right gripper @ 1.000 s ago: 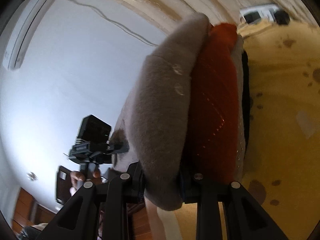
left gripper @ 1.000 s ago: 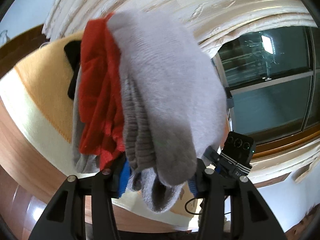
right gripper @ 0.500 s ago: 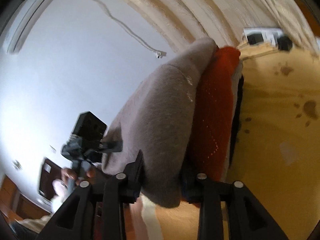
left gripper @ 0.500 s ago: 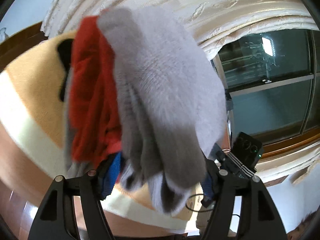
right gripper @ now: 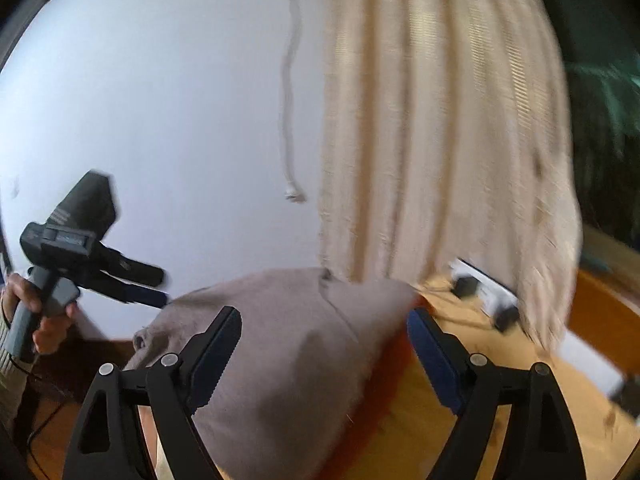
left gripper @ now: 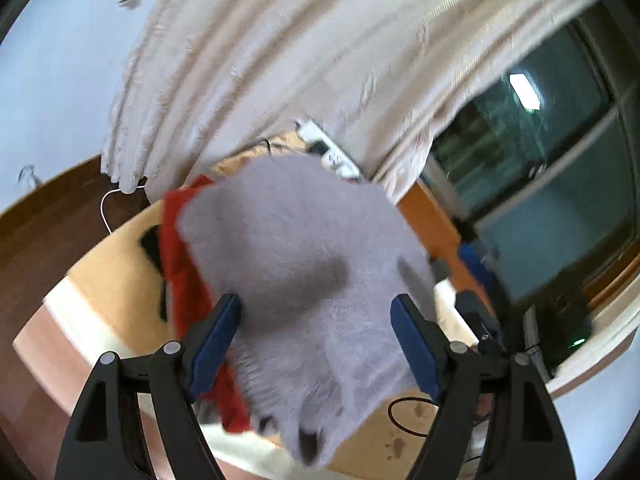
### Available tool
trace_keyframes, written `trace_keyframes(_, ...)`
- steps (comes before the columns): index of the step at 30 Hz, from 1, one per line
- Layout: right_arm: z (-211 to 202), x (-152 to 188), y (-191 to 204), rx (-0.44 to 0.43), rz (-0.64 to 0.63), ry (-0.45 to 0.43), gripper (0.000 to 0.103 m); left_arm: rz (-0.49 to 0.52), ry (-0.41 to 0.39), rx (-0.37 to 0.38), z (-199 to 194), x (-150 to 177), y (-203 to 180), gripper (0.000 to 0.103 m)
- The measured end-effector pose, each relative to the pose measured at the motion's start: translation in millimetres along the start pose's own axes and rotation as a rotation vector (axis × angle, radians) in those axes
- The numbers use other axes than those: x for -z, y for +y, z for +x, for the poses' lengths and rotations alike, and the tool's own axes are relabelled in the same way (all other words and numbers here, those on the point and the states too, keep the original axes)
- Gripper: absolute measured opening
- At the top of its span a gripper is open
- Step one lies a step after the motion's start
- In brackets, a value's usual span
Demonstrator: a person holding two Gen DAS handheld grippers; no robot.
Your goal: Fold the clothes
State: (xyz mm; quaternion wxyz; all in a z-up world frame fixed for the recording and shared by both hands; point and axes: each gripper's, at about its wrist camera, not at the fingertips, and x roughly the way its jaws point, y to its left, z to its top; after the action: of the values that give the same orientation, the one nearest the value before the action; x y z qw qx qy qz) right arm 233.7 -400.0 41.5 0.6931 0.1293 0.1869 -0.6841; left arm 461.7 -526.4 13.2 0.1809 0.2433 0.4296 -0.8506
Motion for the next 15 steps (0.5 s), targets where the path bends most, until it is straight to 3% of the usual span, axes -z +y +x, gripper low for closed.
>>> trace_keyframes(3,28,-6,12,-0.039,-0.091,0.032,0.087,0.028,-0.004,-0.05,23,-8,-2,0.081)
trace_keyframes(8,99,-6,-2,-0.042,-0.134,0.18,0.087,0.003,-0.025,-0.101,50,-31,12,0.081)
trace_keyframes(15,135,24,-63,-0.102,0.097,0.181,0.088,0.06,-0.054,-0.145,76,-33,15,0.087)
